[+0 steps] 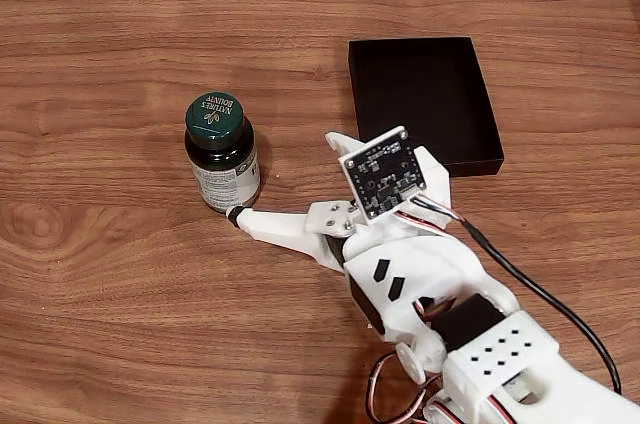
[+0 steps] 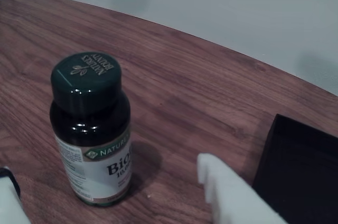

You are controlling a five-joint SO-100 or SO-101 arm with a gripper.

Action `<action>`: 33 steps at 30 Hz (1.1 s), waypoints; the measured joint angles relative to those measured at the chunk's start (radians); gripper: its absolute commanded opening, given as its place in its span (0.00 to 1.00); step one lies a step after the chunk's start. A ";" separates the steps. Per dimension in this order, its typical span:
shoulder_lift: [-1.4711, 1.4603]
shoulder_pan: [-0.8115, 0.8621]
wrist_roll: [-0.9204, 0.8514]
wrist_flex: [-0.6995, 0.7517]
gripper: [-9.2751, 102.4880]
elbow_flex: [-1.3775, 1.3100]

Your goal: Pick up the pill bottle and place it in the black box.

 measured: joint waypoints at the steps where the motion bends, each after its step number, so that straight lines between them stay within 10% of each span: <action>1: -0.018 -0.003 0.000 -0.020 0.44 0.000; 33: -0.833 -0.040 -0.028 -0.600 0.42 -0.229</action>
